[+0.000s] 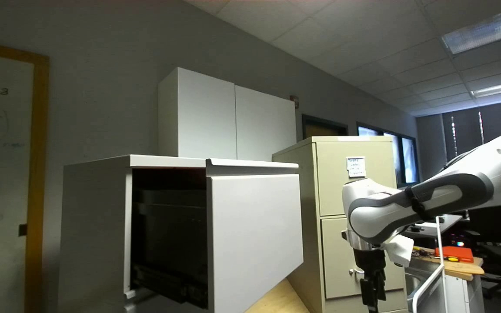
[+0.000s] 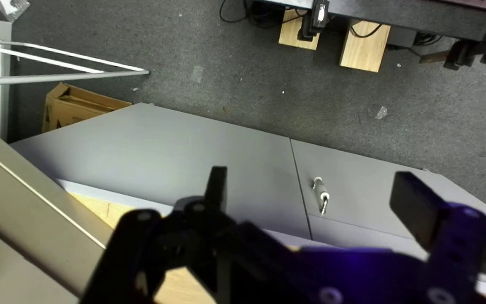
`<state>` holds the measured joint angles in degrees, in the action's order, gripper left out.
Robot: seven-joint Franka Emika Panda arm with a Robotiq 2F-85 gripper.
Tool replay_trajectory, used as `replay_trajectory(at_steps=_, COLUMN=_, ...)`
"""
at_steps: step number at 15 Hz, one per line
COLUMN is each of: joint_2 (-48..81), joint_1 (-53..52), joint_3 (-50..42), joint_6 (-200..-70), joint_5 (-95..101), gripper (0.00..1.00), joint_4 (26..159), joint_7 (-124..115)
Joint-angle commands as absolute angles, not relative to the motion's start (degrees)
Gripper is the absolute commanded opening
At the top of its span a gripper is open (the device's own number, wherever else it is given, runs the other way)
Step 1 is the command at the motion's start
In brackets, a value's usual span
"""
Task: Close the top drawer of the file cabinet to the left
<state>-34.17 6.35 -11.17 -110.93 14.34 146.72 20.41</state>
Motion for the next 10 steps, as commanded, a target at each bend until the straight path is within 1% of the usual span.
replay_trajectory(at_steps=1, joint_2=-34.8, joint_1=5.1, joint_3=-9.1, joint_6=-113.7, joint_5=14.3, gripper=1.0, joint_4=146.5, joint_7=18.5)
replay_trajectory(at_steps=5, joint_2=-37.1, joint_1=3.4, joint_3=-6.9, joint_6=-115.5, joint_5=13.8, gripper=1.0, joint_4=145.9, joint_7=18.5)
replay_trajectory(at_steps=6, joint_2=-37.9, joint_1=2.9, joint_3=-6.6, joint_6=-115.7, joint_5=13.4, gripper=0.75, joint_4=145.6, joint_7=18.5)
replay_trajectory(at_steps=7, joint_2=-39.0, joint_1=2.4, joint_3=-6.3, joint_6=-116.2, joint_5=12.9, gripper=0.73, joint_4=145.4, joint_7=18.3)
replay_trajectory(at_steps=8, joint_2=-39.8, joint_1=1.8, joint_3=-6.1, joint_6=-116.5, joint_5=12.5, gripper=0.67, joint_4=145.0, joint_7=18.3)
replay_trajectory(at_steps=10, joint_2=-41.8, joint_1=0.5, joint_3=-6.1, joint_6=-118.7, joint_5=11.1, gripper=0.5, joint_4=144.7, joint_7=18.4)
